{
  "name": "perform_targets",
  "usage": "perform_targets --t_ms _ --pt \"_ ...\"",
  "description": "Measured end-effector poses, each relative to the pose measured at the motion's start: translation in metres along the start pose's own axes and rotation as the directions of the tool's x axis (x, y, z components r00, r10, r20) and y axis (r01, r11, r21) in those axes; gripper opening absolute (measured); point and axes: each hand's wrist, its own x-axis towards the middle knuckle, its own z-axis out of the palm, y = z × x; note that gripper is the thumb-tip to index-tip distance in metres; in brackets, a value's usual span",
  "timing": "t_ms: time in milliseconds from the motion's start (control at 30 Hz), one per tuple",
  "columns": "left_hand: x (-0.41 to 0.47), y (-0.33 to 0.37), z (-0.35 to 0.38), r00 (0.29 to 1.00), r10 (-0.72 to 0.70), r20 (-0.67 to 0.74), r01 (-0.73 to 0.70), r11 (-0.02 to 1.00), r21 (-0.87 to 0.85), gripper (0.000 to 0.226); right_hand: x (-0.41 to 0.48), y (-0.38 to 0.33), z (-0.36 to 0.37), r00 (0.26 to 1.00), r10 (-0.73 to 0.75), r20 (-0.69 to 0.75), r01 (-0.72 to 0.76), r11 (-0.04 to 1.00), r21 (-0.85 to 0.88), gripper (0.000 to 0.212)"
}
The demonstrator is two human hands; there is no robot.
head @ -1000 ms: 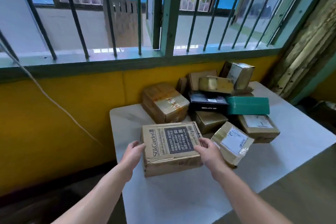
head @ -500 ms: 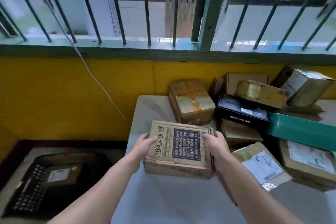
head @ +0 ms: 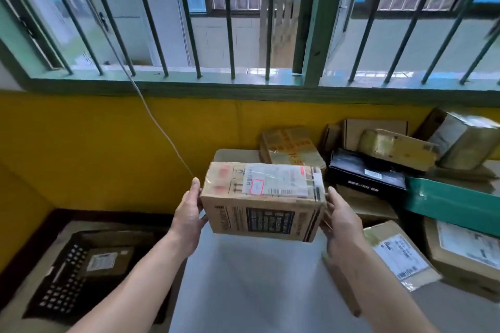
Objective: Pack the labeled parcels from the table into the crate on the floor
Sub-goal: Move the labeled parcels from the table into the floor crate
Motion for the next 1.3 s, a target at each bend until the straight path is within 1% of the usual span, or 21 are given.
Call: perform_targets --t_ms 67,133,200,300,367,433,500,600,700,800,867,933,1033,1133,1200,1300 --pt "0.0 0.006 -0.002 0.999 -0.016 0.047 0.019 0.997 -0.073 0.068 0.001 -0.003 0.002 0.999 -0.026 0.035 0.025 0.999 0.023 0.031" --pt "0.0 0.009 -0.005 0.995 -0.037 0.088 0.047 0.992 -0.117 0.069 -0.001 -0.002 0.003 0.996 -0.041 0.073 0.036 0.997 0.063 0.028" --pt "-0.001 0.009 -0.007 0.996 -0.039 0.079 0.051 0.986 -0.157 0.067 -0.005 0.0 0.004 0.992 -0.041 0.119 0.031 0.996 0.086 0.026" --pt "-0.001 0.006 -0.011 0.997 -0.035 0.065 0.042 0.994 -0.1 0.071 -0.013 0.006 0.007 0.983 -0.075 0.169 0.061 0.995 0.082 0.031" --pt "0.001 0.003 -0.014 0.995 -0.027 0.1 0.037 0.995 -0.095 0.072 -0.016 0.009 0.006 0.976 -0.104 0.193 0.087 0.992 0.094 0.034" --pt "0.001 0.002 -0.016 0.99 -0.008 0.138 0.024 0.994 -0.109 0.069 -0.018 0.012 0.005 0.966 -0.122 0.228 0.098 0.988 0.116 0.034" --pt "0.001 0.004 -0.016 0.989 -0.001 0.146 0.016 0.995 -0.102 0.069 -0.019 0.014 0.006 0.961 -0.15 0.23 0.122 0.984 0.134 0.031" --pt "-0.003 0.003 -0.016 0.994 0.012 0.107 -0.006 0.998 -0.061 0.07 -0.019 0.016 0.009 0.964 -0.156 0.213 0.129 0.982 0.135 0.028" --pt "-0.012 0.002 -0.02 0.998 0.026 0.049 -0.024 0.999 -0.036 0.071 -0.018 0.018 0.012 0.96 -0.131 0.248 0.107 0.988 0.108 0.026" --pt "-0.025 0.004 -0.027 0.999 0.039 -0.021 -0.04 0.998 -0.039 0.069 -0.022 0.022 0.017 0.947 -0.153 0.283 0.143 0.988 0.059 0.027" --pt "-0.036 0.004 -0.036 0.996 0.058 -0.067 -0.058 0.998 -0.003 0.072 -0.024 0.027 0.023 0.939 -0.162 0.304 0.169 0.986 0.004 0.027" --pt "-0.048 0.004 -0.048 0.991 0.092 -0.096 -0.086 0.994 0.063 0.076 -0.029 0.031 0.031 0.941 -0.139 0.309 0.151 0.988 -0.016 0.028" --pt "-0.065 0.008 -0.071 0.977 0.151 -0.153 -0.134 0.984 0.116 0.077 -0.042 0.034 0.048 0.939 -0.136 0.316 0.146 0.989 -0.009 0.029" --pt "-0.082 0.014 -0.103 0.968 0.183 -0.171 -0.168 0.981 0.098 0.073 -0.063 0.04 0.071 0.929 -0.169 0.33 0.177 0.984 0.006 0.022" --pt "-0.09 0.019 -0.128 0.959 0.206 -0.196 -0.192 0.977 0.087 0.069 -0.079 0.046 0.092 0.923 -0.159 0.351 0.167 0.986 0.006 0.015" --pt "-0.1 0.027 -0.173 0.941 0.229 -0.25 -0.212 0.973 0.092 0.066 -0.107 0.064 0.13 0.914 -0.177 0.365 0.2 0.979 -0.026 0.013"
